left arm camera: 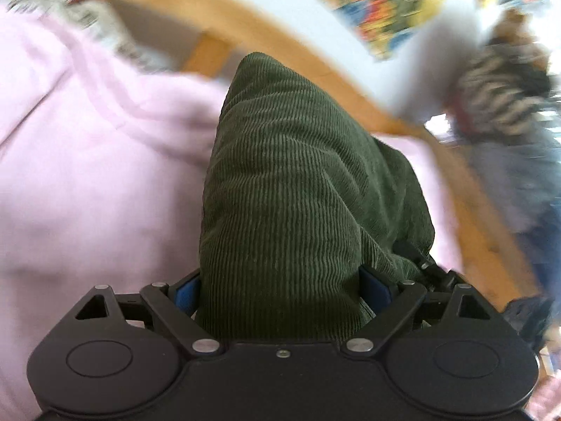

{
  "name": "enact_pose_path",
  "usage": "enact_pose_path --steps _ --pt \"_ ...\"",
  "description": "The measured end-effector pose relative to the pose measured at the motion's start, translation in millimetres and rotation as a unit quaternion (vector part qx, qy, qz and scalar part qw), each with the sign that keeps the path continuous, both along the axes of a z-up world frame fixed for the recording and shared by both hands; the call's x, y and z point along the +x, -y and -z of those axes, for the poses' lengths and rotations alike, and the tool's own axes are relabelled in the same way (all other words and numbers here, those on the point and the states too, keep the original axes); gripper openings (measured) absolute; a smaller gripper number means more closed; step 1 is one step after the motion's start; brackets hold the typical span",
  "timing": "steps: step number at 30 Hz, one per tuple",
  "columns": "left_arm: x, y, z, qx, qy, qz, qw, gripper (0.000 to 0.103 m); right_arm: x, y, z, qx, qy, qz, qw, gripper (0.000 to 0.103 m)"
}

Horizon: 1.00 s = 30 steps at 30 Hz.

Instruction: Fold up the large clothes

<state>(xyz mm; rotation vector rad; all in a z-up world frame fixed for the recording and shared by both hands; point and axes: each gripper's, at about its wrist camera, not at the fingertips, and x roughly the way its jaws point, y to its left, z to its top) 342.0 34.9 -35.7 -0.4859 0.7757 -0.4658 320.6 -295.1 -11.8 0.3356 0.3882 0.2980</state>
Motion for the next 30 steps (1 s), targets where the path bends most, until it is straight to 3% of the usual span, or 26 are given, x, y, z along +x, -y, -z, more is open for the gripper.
enact_pose_path --steps 1,3,8,12,23,30 --pt "5 -1 8 -0.002 -0.016 -0.008 0.9998 0.093 -3 1 -2 -0.009 0.003 0.006 1.000 0.070" --pt "4 -7 11 -0.014 -0.006 -0.015 0.9998 0.096 -11 2 -3 -0.019 0.005 0.014 1.000 0.076" --pt "-7 8 -9 0.054 0.030 -0.018 0.9979 0.100 -36 5 -17 -0.037 0.016 0.036 0.999 0.088" --pt "-21 14 -23 0.084 0.041 -0.038 0.9949 0.102 -69 -1 -36 -0.064 0.040 0.034 0.997 0.098" --pt "-112 11 -76 0.151 0.091 -0.082 0.9811 0.102 -197 -19 -103 -0.085 0.145 0.048 0.985 0.103" --pt "-188 -9 -116 0.165 0.136 -0.092 0.9726 0.102 -268 -24 -121 -0.069 0.166 0.062 0.982 0.103"
